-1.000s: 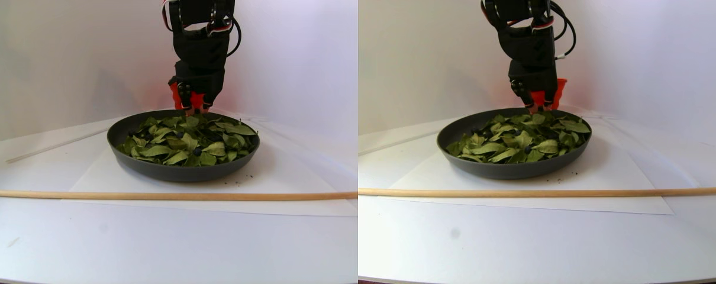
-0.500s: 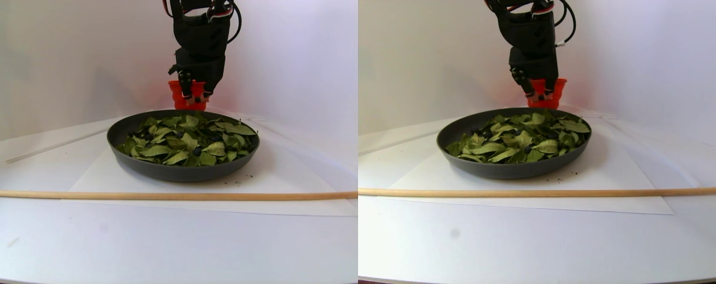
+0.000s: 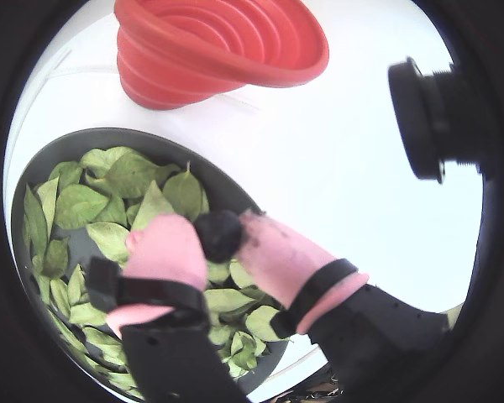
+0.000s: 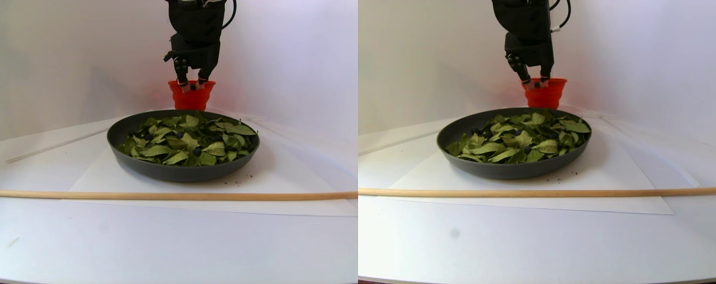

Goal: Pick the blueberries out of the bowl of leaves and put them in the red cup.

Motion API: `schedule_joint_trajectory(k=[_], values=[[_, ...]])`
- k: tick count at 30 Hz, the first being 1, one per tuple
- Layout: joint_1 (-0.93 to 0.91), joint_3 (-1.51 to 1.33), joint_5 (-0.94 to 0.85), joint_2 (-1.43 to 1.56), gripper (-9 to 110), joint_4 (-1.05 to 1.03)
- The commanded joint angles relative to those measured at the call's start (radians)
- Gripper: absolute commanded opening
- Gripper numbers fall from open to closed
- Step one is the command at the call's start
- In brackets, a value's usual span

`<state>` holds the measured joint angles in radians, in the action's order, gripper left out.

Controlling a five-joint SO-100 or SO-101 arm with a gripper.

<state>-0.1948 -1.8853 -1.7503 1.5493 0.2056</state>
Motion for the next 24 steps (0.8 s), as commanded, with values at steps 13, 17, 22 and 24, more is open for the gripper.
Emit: schedule_joint_trajectory(k=[13, 17, 22, 24], values=[[0.008, 0.091, -0.026, 0.124, 9, -0.003], [0.008, 0.106, -0.029, 0.129, 9, -0.005], [0.008, 0.127, -0.034, 0.141, 9, -0.005], [0.008, 0.135, -0.034, 0.147, 9, -0.005]])
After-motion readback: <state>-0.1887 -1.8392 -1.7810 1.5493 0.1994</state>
